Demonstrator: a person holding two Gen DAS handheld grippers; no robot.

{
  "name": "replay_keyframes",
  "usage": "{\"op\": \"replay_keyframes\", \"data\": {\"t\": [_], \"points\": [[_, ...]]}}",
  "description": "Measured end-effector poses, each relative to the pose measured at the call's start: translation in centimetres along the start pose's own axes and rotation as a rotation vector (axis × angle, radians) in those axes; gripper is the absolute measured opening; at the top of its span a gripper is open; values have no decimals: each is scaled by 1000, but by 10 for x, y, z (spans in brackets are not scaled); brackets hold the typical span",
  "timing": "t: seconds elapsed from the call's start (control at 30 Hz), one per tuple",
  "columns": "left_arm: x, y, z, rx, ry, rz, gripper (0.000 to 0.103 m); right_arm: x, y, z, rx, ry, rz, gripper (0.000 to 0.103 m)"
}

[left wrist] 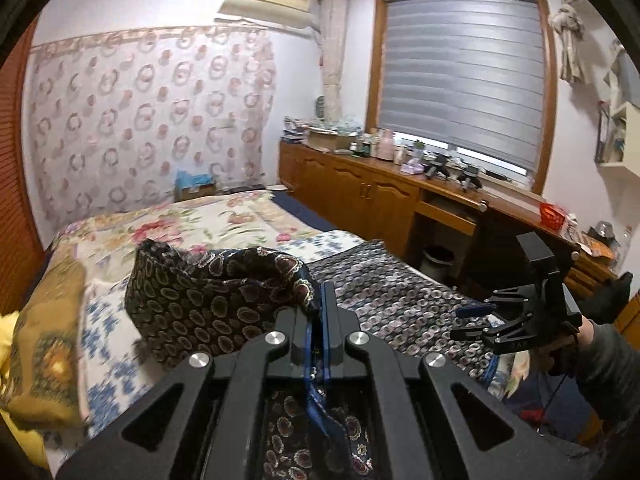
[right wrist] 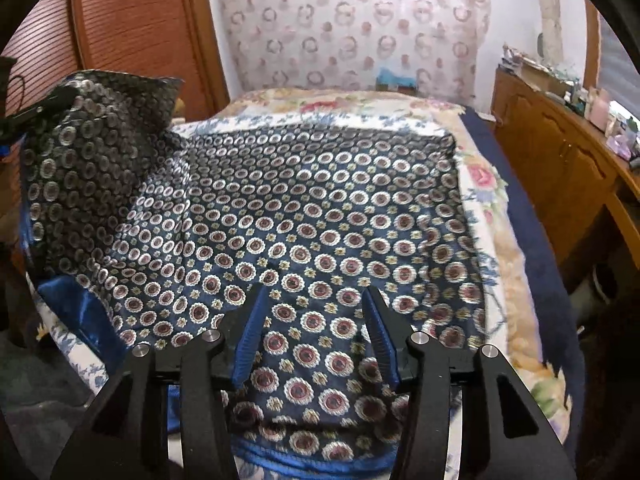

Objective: Fold small clothes

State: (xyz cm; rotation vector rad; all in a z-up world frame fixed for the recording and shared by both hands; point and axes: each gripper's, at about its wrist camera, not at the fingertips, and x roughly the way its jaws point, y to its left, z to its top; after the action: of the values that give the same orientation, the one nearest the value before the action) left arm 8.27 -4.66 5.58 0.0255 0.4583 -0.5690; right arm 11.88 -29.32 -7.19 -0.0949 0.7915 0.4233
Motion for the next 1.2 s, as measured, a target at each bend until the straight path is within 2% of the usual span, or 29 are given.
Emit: {"op": "replay_keyframes", "data": {"t": [0.17, 0.27, 0.3, 0.37, 0.43, 0.63, 0.9, 1.2], "points": [[20, -28, 19, 48, 3, -48, 1, -18, -6, -1, 7, -33, -7, 51], [29, -36, 22, 54, 0, -41, 2, -22, -7, -1, 8, -46, -5, 51], [35, -34, 21, 36, 23, -56, 4, -24, -8, -2, 10, -49, -5, 51], [44, -29, 16, 0, 76, -91, 18, -23, -8, -1, 15, -53, -8, 51], [47, -27, 11, -2, 89, -70, 35, -24, -10, -1, 22, -57, -7, 51], [38, -14, -10, -13, 118, -12, 48, -15, -7, 9, 28, -61, 20, 51], [27, 14, -39, -52, 147, 54, 50, 17, 16, 32, -10, -37, 94, 51], [19, 39, -57, -106, 157, 108, 50, 74, 38, 52, -65, 68, 138, 51]]}}
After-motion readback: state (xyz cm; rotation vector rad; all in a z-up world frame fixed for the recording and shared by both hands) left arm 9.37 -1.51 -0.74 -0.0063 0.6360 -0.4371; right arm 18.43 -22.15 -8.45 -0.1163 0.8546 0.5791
